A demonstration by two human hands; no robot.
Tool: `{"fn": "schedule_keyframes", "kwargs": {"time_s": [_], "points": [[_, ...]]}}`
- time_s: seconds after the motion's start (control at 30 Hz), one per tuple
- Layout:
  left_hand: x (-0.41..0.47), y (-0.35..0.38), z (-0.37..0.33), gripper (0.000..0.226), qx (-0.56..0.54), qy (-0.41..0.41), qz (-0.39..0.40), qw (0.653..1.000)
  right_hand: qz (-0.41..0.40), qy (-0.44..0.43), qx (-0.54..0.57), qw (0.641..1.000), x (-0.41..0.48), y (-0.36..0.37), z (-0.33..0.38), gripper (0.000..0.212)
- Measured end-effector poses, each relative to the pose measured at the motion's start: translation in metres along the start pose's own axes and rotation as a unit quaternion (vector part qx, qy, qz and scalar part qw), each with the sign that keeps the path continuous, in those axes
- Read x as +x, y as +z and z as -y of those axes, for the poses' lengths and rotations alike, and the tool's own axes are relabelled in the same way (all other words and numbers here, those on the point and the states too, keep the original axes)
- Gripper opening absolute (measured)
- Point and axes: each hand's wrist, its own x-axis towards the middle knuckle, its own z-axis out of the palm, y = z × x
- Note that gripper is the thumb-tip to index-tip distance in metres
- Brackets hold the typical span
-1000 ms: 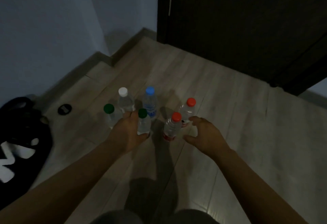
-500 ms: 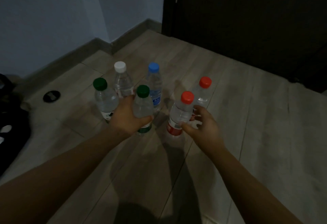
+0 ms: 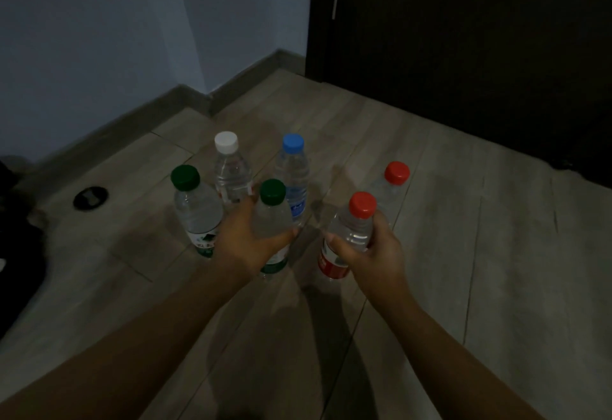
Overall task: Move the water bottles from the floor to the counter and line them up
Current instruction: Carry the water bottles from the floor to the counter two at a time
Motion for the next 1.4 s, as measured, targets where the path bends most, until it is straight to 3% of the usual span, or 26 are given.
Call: {"fn": "schedule_keyframes", "kwargs": {"time_s": [0.3,0.57,0.77,0.97,1.2,1.4], "points": [[-0.017,-0.017,-0.018,0.043,-0.011,0.037,0.013,0.999,-0.013,-0.015,0.050,0.999,-0.005,-0.014,0.039,0.041],[-0.015,-0.075,-0.155,0.025,-0.057,0.023,0.029,0.998,-0.014,0.004,0.060,0.998,0.013,-0.060,0.171,0.037],[-0.021,-0.148,-0.321,0.024,-0.075,0.044,0.029,0.996,-0.021,-0.011,0.059,0.998,0.037,-0.124,0.337,0.043],[-0.021,-0.242,-0.524,0.029,-0.111,0.056,0.023,0.992,-0.020,-0.041,0.059,0.997,0.071,-0.209,0.553,0.040],[-0.025,-0.355,-0.789,0.026,-0.069,0.182,-0.041,0.980,-0.022,-0.160,0.066,0.985,0.110,-0.322,0.824,0.031],[-0.049,-0.432,-0.977,0.020,-0.031,0.277,-0.071,0.958,-0.024,-0.267,0.051,0.962,0.129,-0.406,1.011,0.026]]}}
